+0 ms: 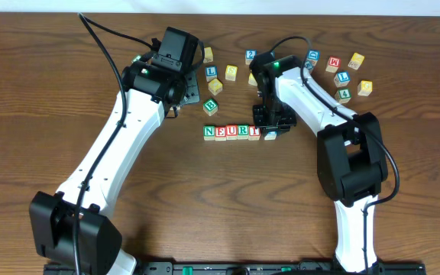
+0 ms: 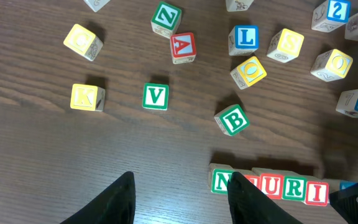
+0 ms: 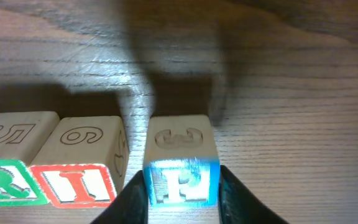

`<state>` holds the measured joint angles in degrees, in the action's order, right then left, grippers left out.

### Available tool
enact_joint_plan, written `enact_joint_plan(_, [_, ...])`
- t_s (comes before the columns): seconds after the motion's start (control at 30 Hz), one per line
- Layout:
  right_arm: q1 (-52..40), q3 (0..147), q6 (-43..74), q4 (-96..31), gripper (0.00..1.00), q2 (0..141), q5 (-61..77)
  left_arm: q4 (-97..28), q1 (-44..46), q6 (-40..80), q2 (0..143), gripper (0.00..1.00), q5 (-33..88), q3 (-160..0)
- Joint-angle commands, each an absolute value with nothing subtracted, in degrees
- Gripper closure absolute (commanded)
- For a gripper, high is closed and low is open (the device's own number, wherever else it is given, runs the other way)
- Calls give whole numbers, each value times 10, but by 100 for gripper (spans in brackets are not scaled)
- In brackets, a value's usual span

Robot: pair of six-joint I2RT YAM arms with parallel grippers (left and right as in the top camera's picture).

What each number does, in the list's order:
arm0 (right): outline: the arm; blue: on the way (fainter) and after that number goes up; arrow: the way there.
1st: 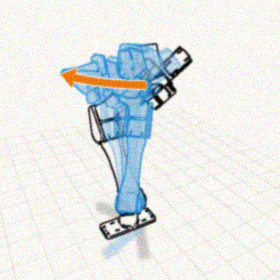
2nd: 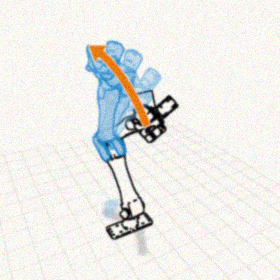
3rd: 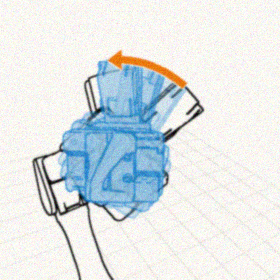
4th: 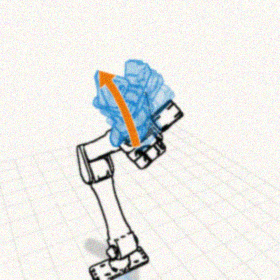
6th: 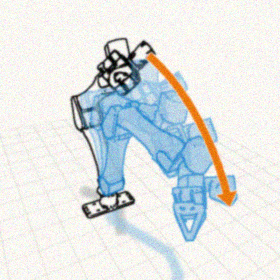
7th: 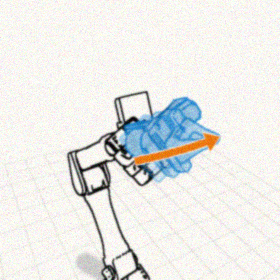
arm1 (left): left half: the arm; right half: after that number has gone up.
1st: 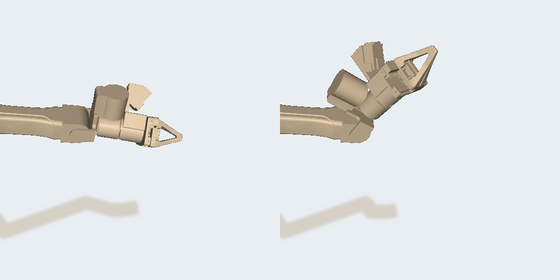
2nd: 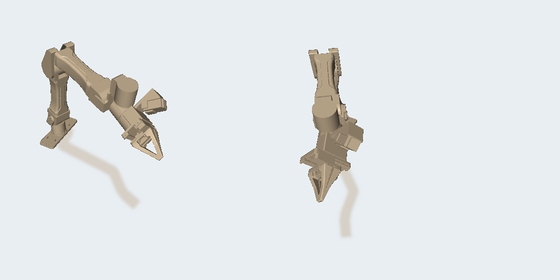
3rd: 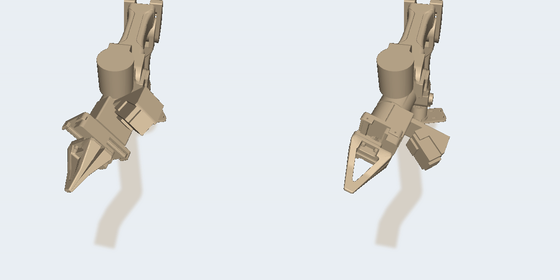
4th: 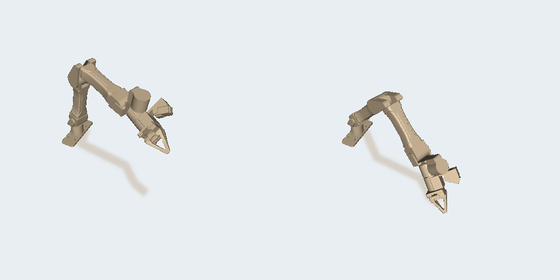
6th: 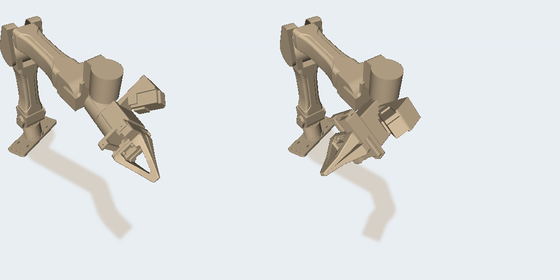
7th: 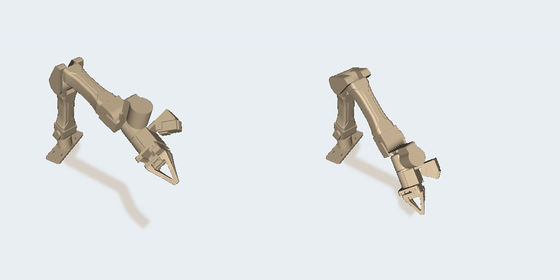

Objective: Spell out NEURIPS
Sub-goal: 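Carry the blue P block forward and lower it right of I, then open the right gripper and retract the right arm to the back right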

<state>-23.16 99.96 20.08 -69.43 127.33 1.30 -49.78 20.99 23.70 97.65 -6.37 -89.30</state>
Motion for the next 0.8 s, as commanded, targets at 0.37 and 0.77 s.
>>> enact_joint_plan(0.37, [-234, 1012, 192, -706, 69, 1243, 12, -504, 208, 229, 982, 52, -69, -891])
enact_joint_plan(0.77, [-197, 1023, 182, -705, 50, 1119, 12, -507, 208, 229, 982, 53, -69, -891])
